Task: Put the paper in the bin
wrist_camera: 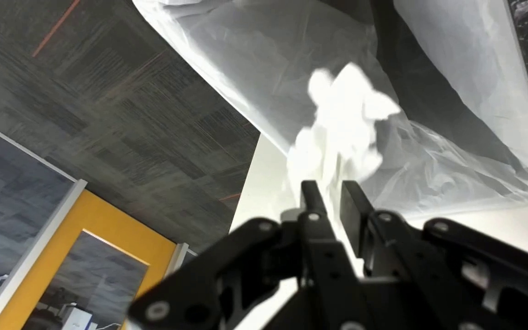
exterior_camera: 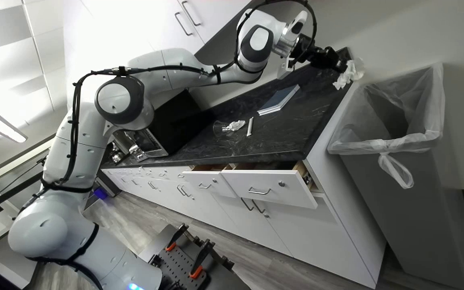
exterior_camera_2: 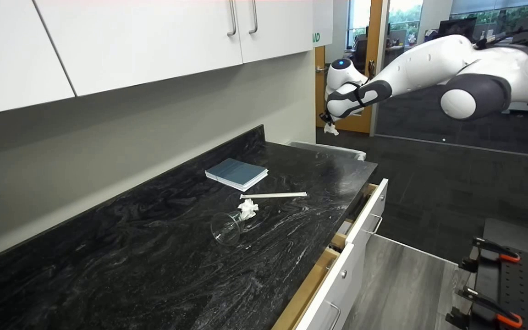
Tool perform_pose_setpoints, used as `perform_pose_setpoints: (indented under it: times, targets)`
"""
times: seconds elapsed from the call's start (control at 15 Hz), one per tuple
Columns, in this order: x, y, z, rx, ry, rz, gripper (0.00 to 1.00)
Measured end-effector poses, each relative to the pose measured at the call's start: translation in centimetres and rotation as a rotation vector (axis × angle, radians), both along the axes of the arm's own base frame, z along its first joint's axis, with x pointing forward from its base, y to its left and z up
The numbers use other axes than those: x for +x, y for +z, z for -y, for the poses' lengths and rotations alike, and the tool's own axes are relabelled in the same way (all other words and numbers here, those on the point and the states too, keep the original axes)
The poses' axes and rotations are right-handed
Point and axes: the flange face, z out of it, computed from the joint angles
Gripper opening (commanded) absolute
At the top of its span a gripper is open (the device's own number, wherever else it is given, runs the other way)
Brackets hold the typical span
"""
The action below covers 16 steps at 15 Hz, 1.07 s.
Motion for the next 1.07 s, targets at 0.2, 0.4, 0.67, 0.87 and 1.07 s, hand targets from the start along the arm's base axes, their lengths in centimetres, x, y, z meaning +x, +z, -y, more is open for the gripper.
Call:
perform_pose_setpoints:
  times: [0.2,0.4,0.67,0.87,1.07]
  targets:
    - [0.7,0.0,1.0,0.003,-0.024,-0.02,0.71]
    - [1.1,-0.2,1.3,0.011,-0.031,-0.026,0.95]
    - [1.4,-0.7,0.7,0.056,-0.014,-0.034,1.0]
    - [1.4,-0.9,0.1,0.103,0.038,-0.049,1.0]
    - [0.4,-0.3,0.2,0.125,0.069,-0.089,1.0]
